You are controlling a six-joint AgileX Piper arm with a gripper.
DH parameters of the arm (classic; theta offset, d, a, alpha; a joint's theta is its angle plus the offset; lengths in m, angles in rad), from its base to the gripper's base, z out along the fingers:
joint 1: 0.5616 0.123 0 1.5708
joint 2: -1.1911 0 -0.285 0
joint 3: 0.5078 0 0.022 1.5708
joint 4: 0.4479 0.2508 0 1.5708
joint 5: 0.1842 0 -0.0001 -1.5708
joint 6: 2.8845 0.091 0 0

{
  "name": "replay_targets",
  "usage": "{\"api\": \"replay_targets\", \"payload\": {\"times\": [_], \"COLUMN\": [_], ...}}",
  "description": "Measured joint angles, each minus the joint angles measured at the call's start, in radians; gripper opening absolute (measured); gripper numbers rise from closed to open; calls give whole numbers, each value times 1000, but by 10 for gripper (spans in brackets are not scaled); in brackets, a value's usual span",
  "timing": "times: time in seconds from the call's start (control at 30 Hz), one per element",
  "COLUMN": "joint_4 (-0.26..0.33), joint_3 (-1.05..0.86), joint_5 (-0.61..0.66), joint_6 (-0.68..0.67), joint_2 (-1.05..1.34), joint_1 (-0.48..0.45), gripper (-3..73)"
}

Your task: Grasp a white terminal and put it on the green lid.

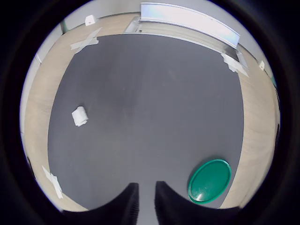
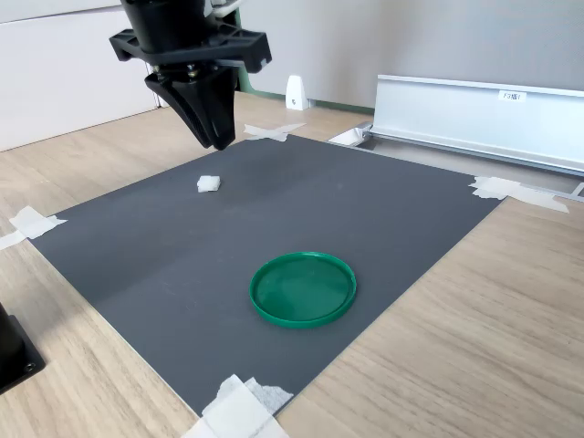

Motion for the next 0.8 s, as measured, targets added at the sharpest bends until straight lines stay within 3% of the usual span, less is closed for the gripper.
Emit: {"api": "replay_targets", "payload": {"times": [0.13,0.3,0.6,0.8], "joint_4": [46,46,14,5], "joint_3": [4,6,90,151], "joint_5": [-10,-23,-44,-46], "joint_6": [-45,-3,153,209], "joint_2": [-21,-47,-173,-262], "joint_1": [25,164,390,439], "gripper": [359,502,529,529]}}
